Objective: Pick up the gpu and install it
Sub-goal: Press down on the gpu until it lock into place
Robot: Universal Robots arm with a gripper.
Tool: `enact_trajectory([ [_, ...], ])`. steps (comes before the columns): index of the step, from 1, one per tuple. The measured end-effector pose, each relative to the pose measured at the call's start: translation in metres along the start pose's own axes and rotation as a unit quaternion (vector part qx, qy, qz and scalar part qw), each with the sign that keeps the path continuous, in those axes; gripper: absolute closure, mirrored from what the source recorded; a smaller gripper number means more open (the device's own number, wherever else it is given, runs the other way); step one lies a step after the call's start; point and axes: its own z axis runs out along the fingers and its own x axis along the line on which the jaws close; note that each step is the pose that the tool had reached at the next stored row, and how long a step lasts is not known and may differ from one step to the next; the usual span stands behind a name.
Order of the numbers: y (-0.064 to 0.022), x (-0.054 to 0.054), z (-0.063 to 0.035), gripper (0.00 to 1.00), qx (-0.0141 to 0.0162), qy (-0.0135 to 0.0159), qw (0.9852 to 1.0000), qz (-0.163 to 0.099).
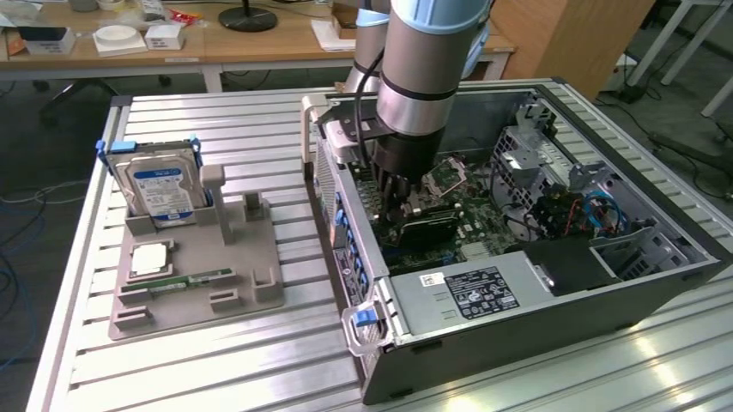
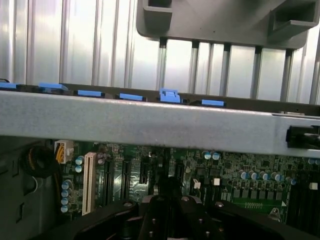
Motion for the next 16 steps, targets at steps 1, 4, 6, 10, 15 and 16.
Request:
enact_trajectory([
  [1,-0.0002,0.000,-0.0009,0.90,0.0008,-0.0008,1.0000,0.000],
  [4,-0.0002,0.000,-0.0094,0.90,0.0000,0.0001,1.0000,0.000],
  [6,-0.0003,0.000,-0.0117,0.90,0.0001,0.0000,1.0000,0.000],
  [10,-0.0003,0.000,-0.0118,0.90,0.0000,0.0001,1.0000,0.000],
  [15,-0.0003,0.000,-0.0118,0.90,0.0000,0.0001,1.0000,0.000],
  [16,-0.0003,0.000,-0.0118,0.90,0.0000,0.0001,1.0000,0.000],
])
